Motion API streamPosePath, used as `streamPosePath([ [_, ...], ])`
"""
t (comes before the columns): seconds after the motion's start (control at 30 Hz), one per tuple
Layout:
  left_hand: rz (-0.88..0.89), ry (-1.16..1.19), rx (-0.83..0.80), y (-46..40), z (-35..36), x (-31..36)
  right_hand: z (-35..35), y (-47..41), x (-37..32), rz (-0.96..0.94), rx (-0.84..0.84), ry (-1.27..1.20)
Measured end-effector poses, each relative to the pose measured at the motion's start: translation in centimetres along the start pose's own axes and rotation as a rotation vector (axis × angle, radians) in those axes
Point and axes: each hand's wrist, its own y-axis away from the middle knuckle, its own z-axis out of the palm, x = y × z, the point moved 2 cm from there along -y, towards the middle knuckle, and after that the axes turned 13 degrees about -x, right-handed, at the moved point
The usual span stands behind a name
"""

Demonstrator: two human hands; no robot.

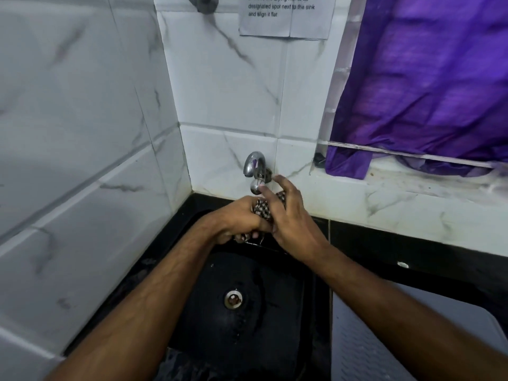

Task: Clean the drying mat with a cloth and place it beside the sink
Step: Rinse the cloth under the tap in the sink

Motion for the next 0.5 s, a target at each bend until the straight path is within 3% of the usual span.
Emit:
streamPosePath([
  [0.13,-0.031,-0.112,0.101,0.7,-1.1,2.3,-3.2,-3.7,0.5,-0.03,-0.133,0.189],
  [0.23,-0.137,-0.396,0.379,0.6,-1.9,2.8,-4.6,-5.8,0.5,-0.043,-0.232,0.354],
  [0.33,-0.097,-0.782,0.661,0.5,-1.9,3.0,-5.0,-7.5,-0.1,0.061,-0.258,0.481],
  [0.5,-0.017,-1.298,0.673,2.0,-4.0,1.7,-4.5,-8.9,-2.1,0.085,-0.324,0.526],
])
